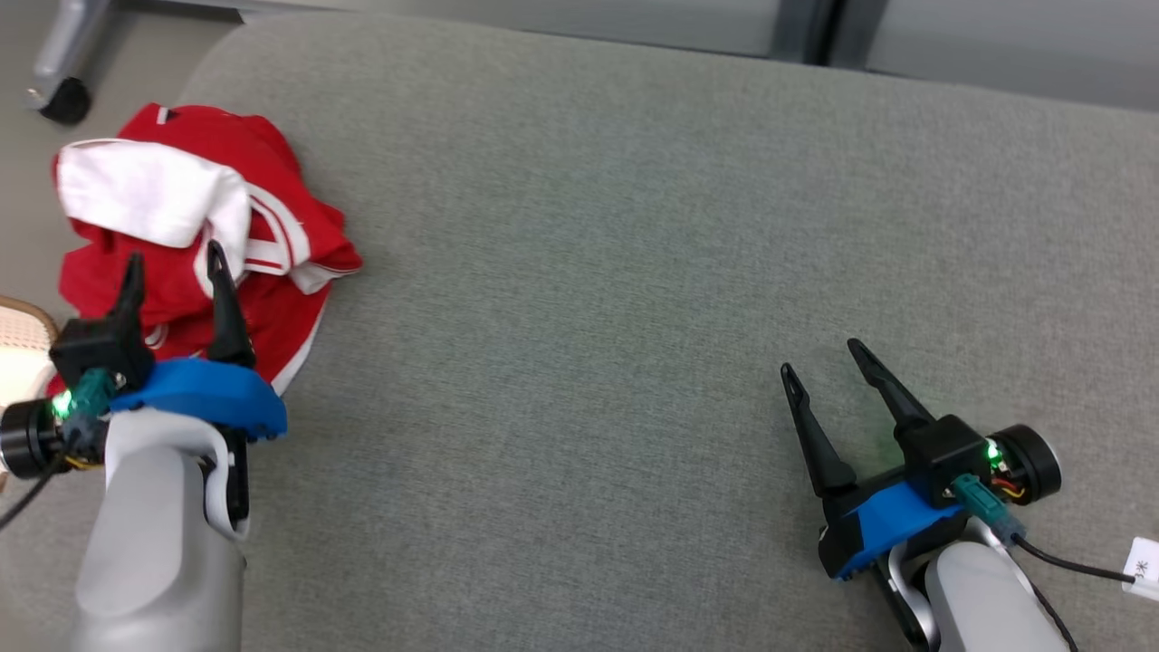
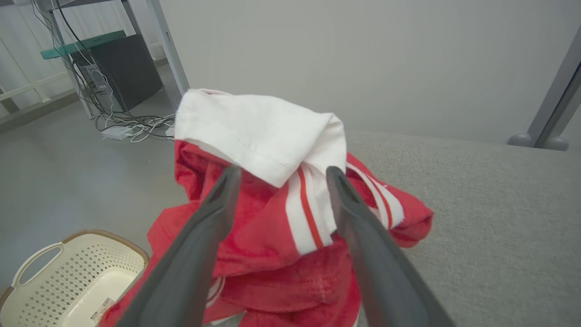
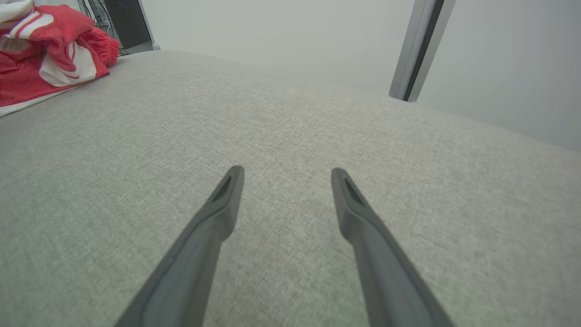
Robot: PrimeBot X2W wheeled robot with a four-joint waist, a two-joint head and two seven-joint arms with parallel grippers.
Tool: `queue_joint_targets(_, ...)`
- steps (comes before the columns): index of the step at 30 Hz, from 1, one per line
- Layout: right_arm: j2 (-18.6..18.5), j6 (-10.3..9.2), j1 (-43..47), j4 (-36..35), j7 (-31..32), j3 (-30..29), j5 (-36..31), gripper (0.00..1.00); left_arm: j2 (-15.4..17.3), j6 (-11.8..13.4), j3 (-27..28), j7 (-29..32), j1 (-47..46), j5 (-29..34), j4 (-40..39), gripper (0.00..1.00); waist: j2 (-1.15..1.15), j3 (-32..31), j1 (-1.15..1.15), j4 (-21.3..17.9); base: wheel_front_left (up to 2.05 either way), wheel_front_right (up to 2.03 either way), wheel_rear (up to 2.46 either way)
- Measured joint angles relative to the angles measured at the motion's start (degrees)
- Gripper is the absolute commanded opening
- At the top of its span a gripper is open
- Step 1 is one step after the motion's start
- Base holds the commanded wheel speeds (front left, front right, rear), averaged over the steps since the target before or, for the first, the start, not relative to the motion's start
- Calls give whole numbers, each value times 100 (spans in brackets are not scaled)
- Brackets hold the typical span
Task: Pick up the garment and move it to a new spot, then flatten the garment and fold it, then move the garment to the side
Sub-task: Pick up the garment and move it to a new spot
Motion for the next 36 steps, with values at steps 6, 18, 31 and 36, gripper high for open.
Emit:
queue_joint_targets(6, -54, 1, -136, -38, 0, 41, 36, 100, 135, -18, 65, 0, -600, -62, 823, 100, 0, 287, 0, -213, 0, 0, 0)
queue_joint_targets(18, -81, 1, -288, -69, -11, 26, 101, 100, 332, 227, 104, 62, -1454, -141, 2280, 0, 0, 500, -1, -420, 0, 0, 0)
queue_joint_targets(31, 94, 1, -140, 79, -9, -53, 207, 100, 220, -5, -240, 9, -1564, 78, 722, 0, -1, -55, -1, -624, 0, 0, 0)
queue_joint_targets(36, 147, 1, -60, 87, -9, -116, 237, 100, 18, -135, -512, 8, -1561, 186, 271, 0, -1, -232, -1, -936, 0, 0, 0)
